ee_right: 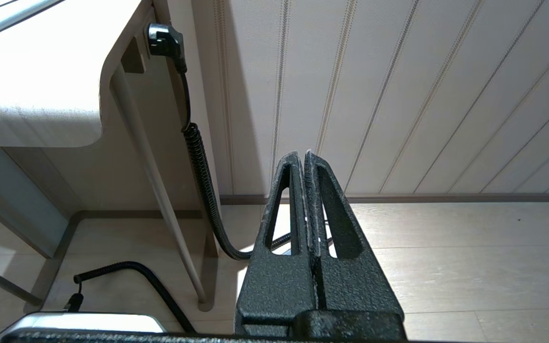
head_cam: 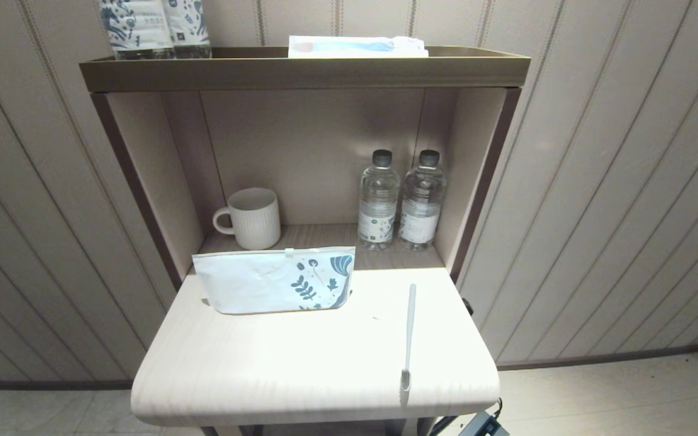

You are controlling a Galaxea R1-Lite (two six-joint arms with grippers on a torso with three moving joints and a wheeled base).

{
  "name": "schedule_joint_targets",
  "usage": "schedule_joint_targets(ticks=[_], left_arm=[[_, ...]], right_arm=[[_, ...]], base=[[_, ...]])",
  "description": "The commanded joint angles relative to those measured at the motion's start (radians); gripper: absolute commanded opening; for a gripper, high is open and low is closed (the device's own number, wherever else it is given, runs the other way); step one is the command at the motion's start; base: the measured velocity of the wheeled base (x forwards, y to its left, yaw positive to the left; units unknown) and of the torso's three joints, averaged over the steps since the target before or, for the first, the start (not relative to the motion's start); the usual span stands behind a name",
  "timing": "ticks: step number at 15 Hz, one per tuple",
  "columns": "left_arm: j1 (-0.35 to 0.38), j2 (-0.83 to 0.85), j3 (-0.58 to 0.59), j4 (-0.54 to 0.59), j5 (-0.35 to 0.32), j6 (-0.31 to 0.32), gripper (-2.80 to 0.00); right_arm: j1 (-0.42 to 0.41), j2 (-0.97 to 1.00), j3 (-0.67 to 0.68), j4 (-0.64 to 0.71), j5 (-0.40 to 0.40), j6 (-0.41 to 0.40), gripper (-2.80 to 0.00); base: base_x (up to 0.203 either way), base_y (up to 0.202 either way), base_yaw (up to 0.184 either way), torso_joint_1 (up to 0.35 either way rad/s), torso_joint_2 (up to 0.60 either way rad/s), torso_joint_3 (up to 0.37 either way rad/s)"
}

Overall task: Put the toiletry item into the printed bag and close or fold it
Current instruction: Pick up the storage bag

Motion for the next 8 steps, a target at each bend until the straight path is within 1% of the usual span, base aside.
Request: schedule_joint_targets(ticks=[1,5,6,7,8], left_arm=[[0.000,0.000,0.000,0.002,0.000,0.000,-2.80],[0.000,0.000,-0.003,0.012,-0.005,0.009,-2.80],[0.000,0.000,-0.003,0.011,-0.005,0.007,-2.80],[0.000,0.000,-0.003,0.011,-0.004,0.009,-2.80],[0.000,0.000,-0.003,0.011,-0.004,0.007,-2.80]], right_arm=[[0.000,0.001,-0.001,-0.003,0.003,-0.006,-2.80],[0.000,0.001,-0.013,-0.006,0.007,-0.009,-2.80],[0.000,0.001,-0.060,-0.001,0.015,-0.007,-2.80],[0.000,0.003,-0.150,0.023,0.034,-0.004,-2.80],[0.000,0.022,-0.278,0.067,0.055,-0.001,-2.80]], base=[[0.000,0.000,0.000,0.000,0.00,0.000],[0.000,0.000,0.000,0.000,0.00,0.000],[0.000,0.000,0.000,0.000,0.00,0.000],[0.000,0.000,0.000,0.000,0.00,0.000],[0.000,0.000,0.000,0.000,0.00,0.000]])
